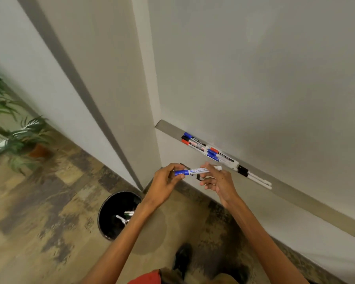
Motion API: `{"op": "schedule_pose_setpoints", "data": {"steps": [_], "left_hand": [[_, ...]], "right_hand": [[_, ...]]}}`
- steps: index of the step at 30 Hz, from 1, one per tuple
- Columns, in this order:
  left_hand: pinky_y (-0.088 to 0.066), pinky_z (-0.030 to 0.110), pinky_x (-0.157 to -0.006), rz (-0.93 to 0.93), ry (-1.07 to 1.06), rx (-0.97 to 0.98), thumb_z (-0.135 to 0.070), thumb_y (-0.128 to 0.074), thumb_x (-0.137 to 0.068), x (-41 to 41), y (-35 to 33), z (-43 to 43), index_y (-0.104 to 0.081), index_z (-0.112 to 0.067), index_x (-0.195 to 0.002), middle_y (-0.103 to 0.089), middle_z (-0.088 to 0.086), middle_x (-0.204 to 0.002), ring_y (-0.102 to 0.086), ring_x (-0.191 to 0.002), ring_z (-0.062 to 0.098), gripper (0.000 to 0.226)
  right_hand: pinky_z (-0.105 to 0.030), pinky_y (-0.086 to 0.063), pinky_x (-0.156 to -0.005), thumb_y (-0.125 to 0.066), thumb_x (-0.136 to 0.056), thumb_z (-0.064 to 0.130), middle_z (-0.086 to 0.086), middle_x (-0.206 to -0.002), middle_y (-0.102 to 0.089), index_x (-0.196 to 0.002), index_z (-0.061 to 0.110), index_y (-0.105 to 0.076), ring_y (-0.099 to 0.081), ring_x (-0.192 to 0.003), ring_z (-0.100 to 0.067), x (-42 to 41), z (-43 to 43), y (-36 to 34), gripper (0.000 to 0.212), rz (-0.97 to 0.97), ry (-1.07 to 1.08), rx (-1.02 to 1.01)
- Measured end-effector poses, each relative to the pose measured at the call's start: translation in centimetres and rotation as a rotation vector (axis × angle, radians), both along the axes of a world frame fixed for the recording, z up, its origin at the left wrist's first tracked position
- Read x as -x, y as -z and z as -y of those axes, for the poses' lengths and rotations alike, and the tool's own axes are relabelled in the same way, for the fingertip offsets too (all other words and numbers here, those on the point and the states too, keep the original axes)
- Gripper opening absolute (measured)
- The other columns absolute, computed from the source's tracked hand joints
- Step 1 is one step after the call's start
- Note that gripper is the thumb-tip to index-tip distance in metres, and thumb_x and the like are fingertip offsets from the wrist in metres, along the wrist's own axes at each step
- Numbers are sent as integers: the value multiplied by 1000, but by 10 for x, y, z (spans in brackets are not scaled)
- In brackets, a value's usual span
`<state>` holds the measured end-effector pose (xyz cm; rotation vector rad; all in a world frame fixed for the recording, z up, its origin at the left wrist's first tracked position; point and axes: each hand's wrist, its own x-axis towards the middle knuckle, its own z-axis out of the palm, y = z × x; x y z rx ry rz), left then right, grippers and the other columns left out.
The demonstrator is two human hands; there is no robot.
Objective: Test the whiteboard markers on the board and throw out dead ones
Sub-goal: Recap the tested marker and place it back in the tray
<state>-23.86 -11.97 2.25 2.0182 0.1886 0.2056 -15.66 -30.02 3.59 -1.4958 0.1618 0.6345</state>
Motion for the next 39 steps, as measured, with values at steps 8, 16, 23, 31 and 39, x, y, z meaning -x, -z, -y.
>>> {"op": "schedule_pose_setpoints", "data": {"steps": [8,16,23,31,39], "left_hand": [[-44,8,-82,-202,-215,-82,-4,-75,-84,65,26,-56,-69,-21,-114,-67,-14,-102,-61,-93,-8,35],[-52,36,-79,-381,-531,-273,8,-67,-74,114,52,-91,-69,-16,-107,-68,-2,-101,-63,-93,18,41],[-53,44,-86,-432,-688,-301,8,-62,-76,144,65,-117,-62,-15,-120,-68,6,-115,-64,-105,28,50],[-46,39,-93,-440,-792,-416,3,-65,-84,144,64,-121,-61,-15,-121,-64,5,-123,-60,-109,28,41],[-49,44,-94,-432,-710,-412,-4,-67,-85,121,69,-104,-61,-14,-121,-64,6,-123,-61,-109,28,38]], "right_hand": [[-23,-56,-65,-76,-85,17,3,-84,-76,-101,21,-75,-70,-74,-12,5,-55,28,16,288,-679,244],[-25,-55,-79,-75,-84,19,12,-97,-73,-103,26,-70,-67,-87,-6,44,-143,65,20,745,-1018,428],[-27,-52,-85,-73,-85,13,5,-105,-73,-109,21,-69,-68,-97,-15,64,-200,77,26,878,-1094,399],[-48,-24,-117,-66,-92,39,-5,-147,-49,-147,20,-41,-37,-142,-21,61,-222,88,63,1029,-1168,523],[-50,-29,-113,-65,-93,36,-2,-147,-49,-146,21,-43,-41,-138,-21,44,-193,89,59,924,-1129,565]]}}
